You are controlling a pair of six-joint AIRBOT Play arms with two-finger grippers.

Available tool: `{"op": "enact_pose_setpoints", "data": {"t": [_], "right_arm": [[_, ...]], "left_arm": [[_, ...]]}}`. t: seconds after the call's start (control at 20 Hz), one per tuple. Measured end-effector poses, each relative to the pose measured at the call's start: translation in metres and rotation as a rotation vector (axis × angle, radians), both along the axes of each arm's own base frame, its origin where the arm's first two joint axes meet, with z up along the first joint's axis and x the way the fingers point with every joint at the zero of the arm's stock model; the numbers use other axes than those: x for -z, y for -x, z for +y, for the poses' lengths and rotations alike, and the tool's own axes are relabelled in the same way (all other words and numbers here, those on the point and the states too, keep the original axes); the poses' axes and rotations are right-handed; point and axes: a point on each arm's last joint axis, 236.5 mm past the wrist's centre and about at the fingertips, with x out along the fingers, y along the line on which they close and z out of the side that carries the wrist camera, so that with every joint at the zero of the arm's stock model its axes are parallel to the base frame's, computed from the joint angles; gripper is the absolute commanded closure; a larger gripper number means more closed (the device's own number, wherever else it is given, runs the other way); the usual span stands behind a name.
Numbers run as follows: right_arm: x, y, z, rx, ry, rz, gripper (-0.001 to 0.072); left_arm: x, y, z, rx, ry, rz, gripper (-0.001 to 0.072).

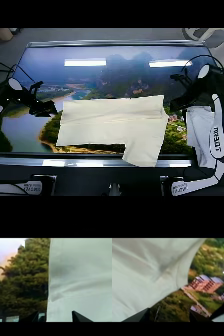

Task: Fold the shirts.

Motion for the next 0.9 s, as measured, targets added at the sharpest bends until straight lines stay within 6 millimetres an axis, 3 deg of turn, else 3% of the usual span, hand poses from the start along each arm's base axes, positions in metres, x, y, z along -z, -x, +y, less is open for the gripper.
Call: {"op": "enact_pose_setpoints", "data": {"t": [0.1,0.2,0.35,0.45,0.9], "right_arm": [[-0.006,0.025,-0.017,0.055,-0.001,0.023,0.0226],[-0.001,0.055,-0.019,0.089,-0.009,0.050,0.0226],[0.015,0.089,-0.009,0.109,-0.043,0.070,0.0226],[0.025,0.104,-0.002,0.108,-0.065,0.074,0.0226],[0.037,0.127,0.010,0.104,-0.107,0.099,0.0210]], "left_arm": [[0.002,0.024,0.005,-0.023,0.003,0.026,0.0191],[0.015,0.056,0.004,-0.033,0.011,0.069,0.0193],[0.038,0.102,-0.004,-0.027,0.026,0.122,0.0194],[0.052,0.120,-0.007,-0.027,0.030,0.133,0.0193],[0.072,0.132,-0.038,-0.089,0.125,0.111,0.0208]]}}
